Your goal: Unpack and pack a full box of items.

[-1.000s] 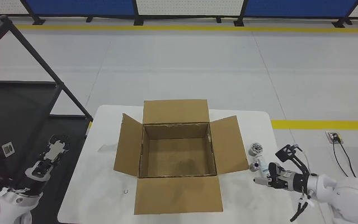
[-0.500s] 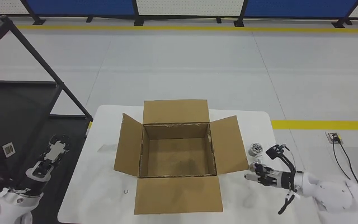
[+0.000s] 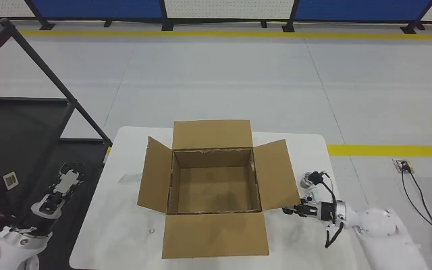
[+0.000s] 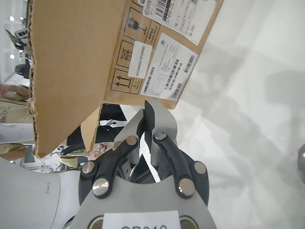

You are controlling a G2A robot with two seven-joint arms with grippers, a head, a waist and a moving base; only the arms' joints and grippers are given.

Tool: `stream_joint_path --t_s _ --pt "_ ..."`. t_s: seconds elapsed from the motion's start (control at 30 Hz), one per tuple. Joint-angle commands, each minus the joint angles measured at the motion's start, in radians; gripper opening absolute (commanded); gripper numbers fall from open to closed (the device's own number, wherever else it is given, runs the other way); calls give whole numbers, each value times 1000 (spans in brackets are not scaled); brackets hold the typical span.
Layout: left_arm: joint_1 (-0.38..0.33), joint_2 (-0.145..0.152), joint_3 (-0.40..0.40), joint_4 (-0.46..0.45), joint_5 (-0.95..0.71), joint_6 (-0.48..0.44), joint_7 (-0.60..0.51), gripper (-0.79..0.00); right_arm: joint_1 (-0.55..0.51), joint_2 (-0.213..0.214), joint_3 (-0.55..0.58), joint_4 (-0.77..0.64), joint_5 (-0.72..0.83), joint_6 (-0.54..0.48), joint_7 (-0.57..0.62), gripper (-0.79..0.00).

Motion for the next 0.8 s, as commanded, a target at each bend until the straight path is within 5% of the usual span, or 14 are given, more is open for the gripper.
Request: stream_joint_path --t_s 0.0,0.77 --pt "0 0 0 0 0 0 0 0 16 1 -29 29 48 -2 -3 -785" --pt "0 0 0 0 0 0 0 0 127 -34 -246 170 140 -78 -95 -785"
